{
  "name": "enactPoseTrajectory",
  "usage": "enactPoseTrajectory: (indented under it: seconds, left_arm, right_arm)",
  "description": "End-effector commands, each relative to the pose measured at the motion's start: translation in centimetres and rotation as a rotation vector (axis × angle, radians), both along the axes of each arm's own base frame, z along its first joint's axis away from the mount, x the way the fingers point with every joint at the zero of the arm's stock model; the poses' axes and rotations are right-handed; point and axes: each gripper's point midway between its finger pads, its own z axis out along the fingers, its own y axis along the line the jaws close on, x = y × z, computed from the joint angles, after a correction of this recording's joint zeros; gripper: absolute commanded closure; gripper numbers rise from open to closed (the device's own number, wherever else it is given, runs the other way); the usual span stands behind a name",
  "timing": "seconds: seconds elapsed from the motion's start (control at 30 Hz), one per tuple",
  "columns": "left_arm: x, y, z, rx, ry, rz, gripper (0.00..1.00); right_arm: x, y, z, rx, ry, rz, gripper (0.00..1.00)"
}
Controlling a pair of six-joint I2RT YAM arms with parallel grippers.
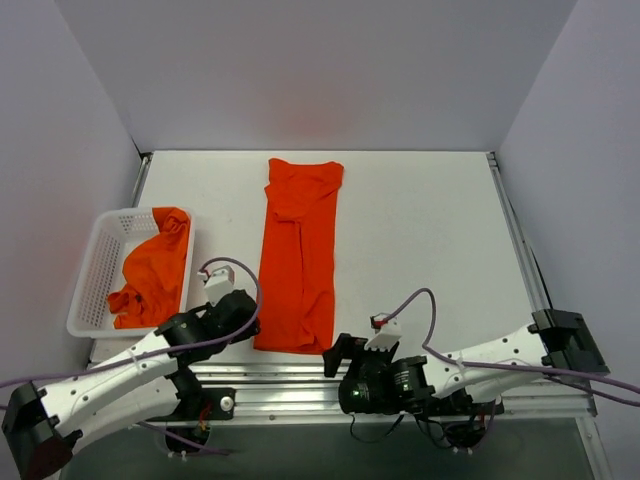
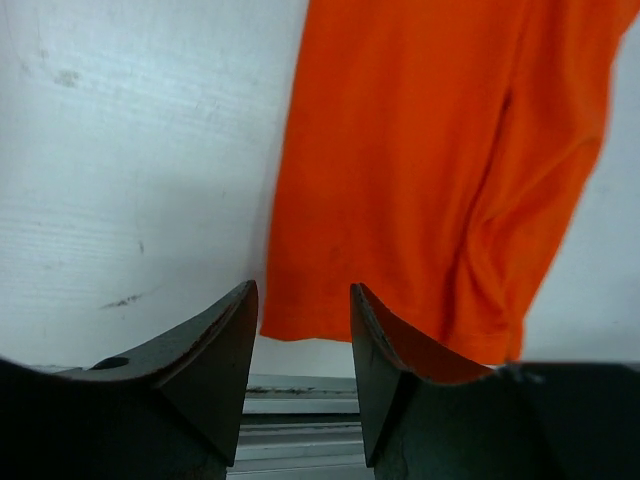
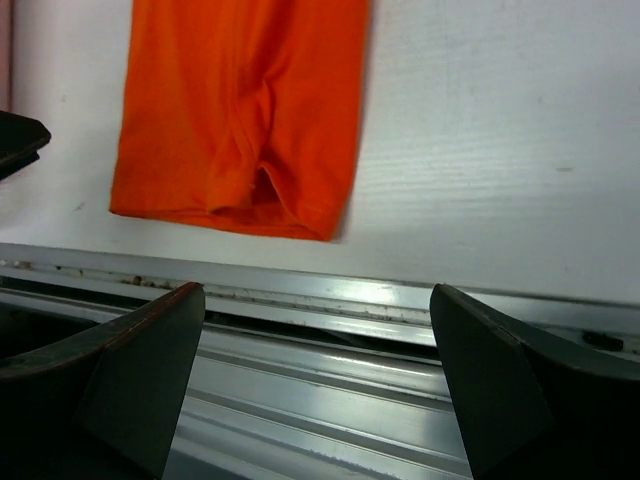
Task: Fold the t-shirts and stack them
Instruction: Fold the tshirt
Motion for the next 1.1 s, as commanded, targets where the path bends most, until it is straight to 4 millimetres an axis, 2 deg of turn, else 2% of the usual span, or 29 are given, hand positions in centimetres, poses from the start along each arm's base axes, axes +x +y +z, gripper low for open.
enactPoseTrajectory:
  seconds: [0.0,0.1,0.2,0.27,0.3,0.33,0.37,0.4,0.57,0.7,0.8,0.93,1.07]
  left_arm:
    - [-1.1,-0.2,-3.5,0.013,0.061,0.056,0.5]
    - [-1.5,-0.2,-5.1,0.052,0.078,0.081,0.5]
    - [-1.6,-0.5,-5.9,0.066,0.077,0.083,0.5]
    - [-1.5,-0.3,-6.2,0.072,0.07,0.094,0.51]
    - [-1.4,-0.4,-6.1,0.069,0.063,0.096,0.51]
    - [-1.2,-0.4,-6.0,0.064,0.054,0.101,0.51]
    - [-1.1,-0.5,-5.7,0.053,0.043,0.102,0.51]
    - [-1.0,-0.4,-5.6,0.051,0.036,0.104,0.51]
    - [-0.8,-0.3,-5.5,0.048,0.021,0.112,0.51]
    - [-0.8,-0.3,-5.5,0.048,0.018,0.114,0.51]
    - [-0.8,-0.3,-5.4,0.044,0.017,0.116,0.51]
    - [-0.9,-0.3,-5.4,0.032,0.015,0.113,0.52]
    - [-0.9,-0.4,-5.4,0.021,0.016,0.107,0.53]
  right_arm:
    - [0.5,-0.8,-0.8,0.045,-0.035,-0.138,0.09]
    - [0.6,-0.4,-1.8,0.052,-0.039,-0.151,0.1]
    - [1.3,-1.0,-2.6,0.066,-0.057,-0.172,0.12]
    - [2.5,-2.0,-3.0,0.041,-0.073,-0.193,0.14]
    - [3.0,-1.7,-3.0,0.062,-0.071,-0.205,0.14]
    - [4.2,-2.2,-3.1,0.061,-0.071,-0.242,0.15]
    - [4.6,-2.6,-3.9,0.008,-0.069,-0.214,0.17]
    - [5.1,-1.6,-3.7,0.052,-0.056,-0.216,0.18]
    - [6.7,0.0,-4.3,0.021,-0.042,-0.206,0.24]
    - [6.3,2.6,-4.8,0.019,-0.013,-0.159,0.28]
    - [5.5,3.8,-5.8,0.03,0.017,-0.123,0.3]
    - [4.3,3.7,-7.2,0.015,0.047,-0.117,0.36]
    - [3.5,2.8,-7.9,0.009,0.058,-0.124,0.49]
